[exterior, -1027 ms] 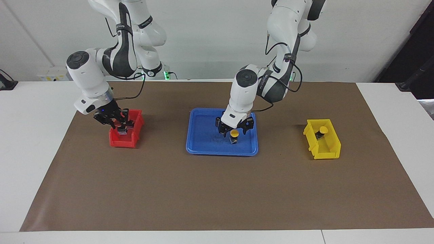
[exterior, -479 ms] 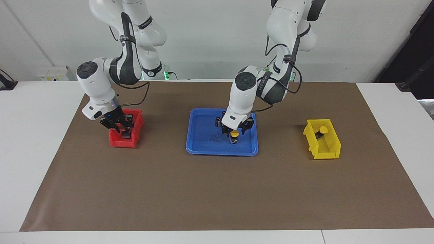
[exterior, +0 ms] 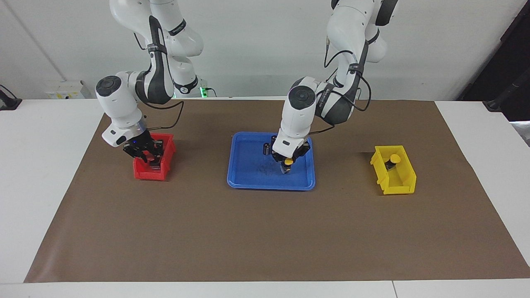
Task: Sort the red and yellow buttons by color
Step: 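Drop the red button in the bin while the left gripper carries yellow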
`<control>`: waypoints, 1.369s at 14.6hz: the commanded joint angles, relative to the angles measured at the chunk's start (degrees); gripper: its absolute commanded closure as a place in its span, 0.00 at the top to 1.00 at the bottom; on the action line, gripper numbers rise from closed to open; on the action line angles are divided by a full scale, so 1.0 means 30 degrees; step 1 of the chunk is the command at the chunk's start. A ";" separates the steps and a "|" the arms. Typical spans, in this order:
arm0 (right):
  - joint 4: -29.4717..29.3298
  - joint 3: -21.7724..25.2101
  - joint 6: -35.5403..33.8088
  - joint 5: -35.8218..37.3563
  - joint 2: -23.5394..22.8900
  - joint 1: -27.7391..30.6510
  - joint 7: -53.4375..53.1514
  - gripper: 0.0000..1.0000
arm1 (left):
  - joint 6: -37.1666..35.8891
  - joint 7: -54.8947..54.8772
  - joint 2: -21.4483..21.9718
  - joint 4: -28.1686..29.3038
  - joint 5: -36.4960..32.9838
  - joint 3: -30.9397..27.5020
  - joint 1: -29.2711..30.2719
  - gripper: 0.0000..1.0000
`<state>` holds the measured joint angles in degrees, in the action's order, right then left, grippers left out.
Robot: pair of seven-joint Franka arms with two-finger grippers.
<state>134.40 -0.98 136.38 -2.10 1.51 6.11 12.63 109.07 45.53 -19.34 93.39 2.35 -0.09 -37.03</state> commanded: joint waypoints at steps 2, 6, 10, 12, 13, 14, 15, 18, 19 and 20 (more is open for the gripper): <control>-0.2780 -0.0084 -0.3499 -0.0385 0.0053 0.0248 0.0799 0.80 | -0.4412 -0.1513 0.2783 -0.0162 -0.1833 -0.2015 0.0505 0.02; -0.7258 -0.0084 -0.9469 -0.0355 0.0843 0.0131 -0.0424 1.00 | -0.5566 -1.0086 0.3811 0.0043 -0.1896 -0.3574 0.4479 0.02; -1.1801 -0.0084 -1.4573 0.0026 0.0730 0.0393 -0.1981 1.00 | -0.0896 -1.3066 0.4655 0.2899 -0.1837 -0.3574 0.7624 0.02; -1.2890 0.0033 -1.5572 0.0055 0.0670 0.0773 -0.2130 1.00 | 0.0934 -1.3445 0.4661 0.4257 -0.1837 -0.3574 0.7949 0.02; -1.3620 -0.0024 -1.6273 0.0113 0.0525 0.1095 -0.2130 1.00 | 0.1288 -1.4028 0.4516 0.4552 -0.1837 -0.3574 0.7979 0.02; -1.4091 -0.0025 -1.6541 0.0288 0.0233 0.1214 -0.2130 1.00 | 0.1581 -1.4353 0.4456 0.4700 -0.1837 -0.3574 0.8037 0.02; -1.4154 -0.0054 -1.6370 0.0638 0.0114 0.1215 -0.2130 1.00 | 0.1874 -1.4415 0.4456 0.5049 -0.1837 -0.3574 0.8096 0.02; -1.4184 0.0092 -1.6602 0.1051 -0.0210 0.0864 -0.2130 1.00 | 0.2723 -1.4415 0.4456 0.5900 -0.1866 -0.3574 0.8097 0.02; -1.4184 0.0092 -1.6632 0.1051 -0.0122 0.0834 -0.2130 1.00 | 0.3191 -1.4502 0.4398 0.6105 -0.1866 -0.3574 0.8097 0.02; -1.4184 0.0063 -1.6603 0.1051 -0.0092 0.0805 -0.2130 1.00 | 0.3776 -1.4590 0.4339 0.6456 -0.1866 -0.3574 0.8097 0.02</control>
<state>93.62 -0.44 88.04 0.19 1.74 8.63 6.81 116.57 2.99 -7.97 109.09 -3.01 -10.98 -12.99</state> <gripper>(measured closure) 0.000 0.590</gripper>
